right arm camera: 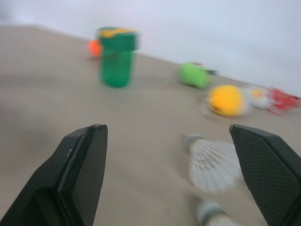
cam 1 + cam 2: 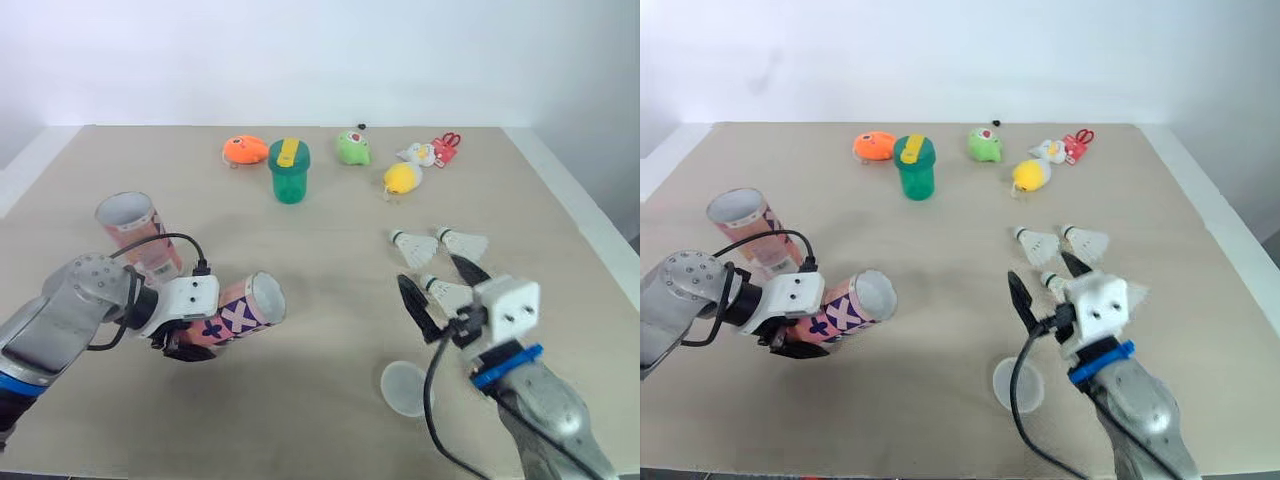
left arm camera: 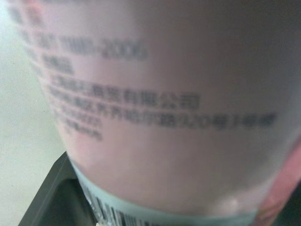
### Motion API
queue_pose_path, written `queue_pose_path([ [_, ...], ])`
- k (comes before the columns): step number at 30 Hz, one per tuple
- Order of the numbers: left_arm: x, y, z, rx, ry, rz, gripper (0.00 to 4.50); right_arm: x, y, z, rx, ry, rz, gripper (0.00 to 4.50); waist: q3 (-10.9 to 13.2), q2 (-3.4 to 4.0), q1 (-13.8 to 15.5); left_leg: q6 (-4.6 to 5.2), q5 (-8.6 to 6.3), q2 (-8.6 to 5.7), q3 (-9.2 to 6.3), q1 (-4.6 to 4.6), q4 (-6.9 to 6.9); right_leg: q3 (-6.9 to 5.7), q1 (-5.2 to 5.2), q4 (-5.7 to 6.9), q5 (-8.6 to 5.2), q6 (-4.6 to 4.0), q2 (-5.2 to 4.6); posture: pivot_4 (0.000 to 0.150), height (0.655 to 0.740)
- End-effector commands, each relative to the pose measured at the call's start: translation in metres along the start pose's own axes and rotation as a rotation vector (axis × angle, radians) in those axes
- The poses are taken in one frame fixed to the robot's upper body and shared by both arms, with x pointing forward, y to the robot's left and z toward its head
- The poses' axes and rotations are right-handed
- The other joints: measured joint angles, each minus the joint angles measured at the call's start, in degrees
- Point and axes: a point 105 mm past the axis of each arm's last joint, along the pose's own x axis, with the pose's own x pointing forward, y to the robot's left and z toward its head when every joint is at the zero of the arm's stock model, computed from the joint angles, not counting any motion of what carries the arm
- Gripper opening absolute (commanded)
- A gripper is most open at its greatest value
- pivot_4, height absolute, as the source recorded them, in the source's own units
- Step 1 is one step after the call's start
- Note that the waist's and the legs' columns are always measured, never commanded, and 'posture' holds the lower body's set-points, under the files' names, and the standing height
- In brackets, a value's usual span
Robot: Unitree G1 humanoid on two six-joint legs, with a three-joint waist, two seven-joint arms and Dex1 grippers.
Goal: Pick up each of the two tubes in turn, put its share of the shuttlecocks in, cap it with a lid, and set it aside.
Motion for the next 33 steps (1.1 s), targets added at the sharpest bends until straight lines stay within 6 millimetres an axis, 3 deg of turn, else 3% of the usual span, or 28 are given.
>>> queue_pose_path([
  [1,0.010,-0.006,-0.001,0.003,-0.004,-0.043,3.37,-0.014,-0.017,0.003,-0.038,-0.020,-0.143,4.45,0.0,0.04,0.0,0.01,0.00,0.01,0.03,0.02,0.02,0.00,0.01,0.00,0.00,0.01,-0.07,0.150,0.7400],
  [6,0.012,-0.006,0.000,0.004,-0.009,-0.047,3.37,-0.024,-0.022,-0.018,0.008,0.053,-0.206,4.45,-0.1,0.11,-0.1,0.03,0.02,-0.15,0.07,0.04,0.04,-0.01,0.00,0.00,0.04,0.09,-0.44,0.150,0.7400],
  [12,0.012,-0.007,-0.001,0.000,-0.011,-0.044,3.37,-0.024,-0.013,-0.043,0.177,0.150,-0.188,4.45,-0.1,0.18,0.0,0.05,0.01,-0.43,0.03,-0.02,-0.05,-0.03,0.04,-0.01,-0.18,0.32,-0.71,0.150,0.7400],
  [33,0.010,-0.014,-0.001,-0.033,-0.021,-0.019,3.37,0.020,-0.017,-0.054,0.332,0.209,-0.163,4.45,-0.1,0.20,-0.1,0.05,0.01,-0.52,0.01,-0.04,-0.18,-0.04,0.05,-0.02,-0.26,0.40,-0.68,0.150,0.7400],
])
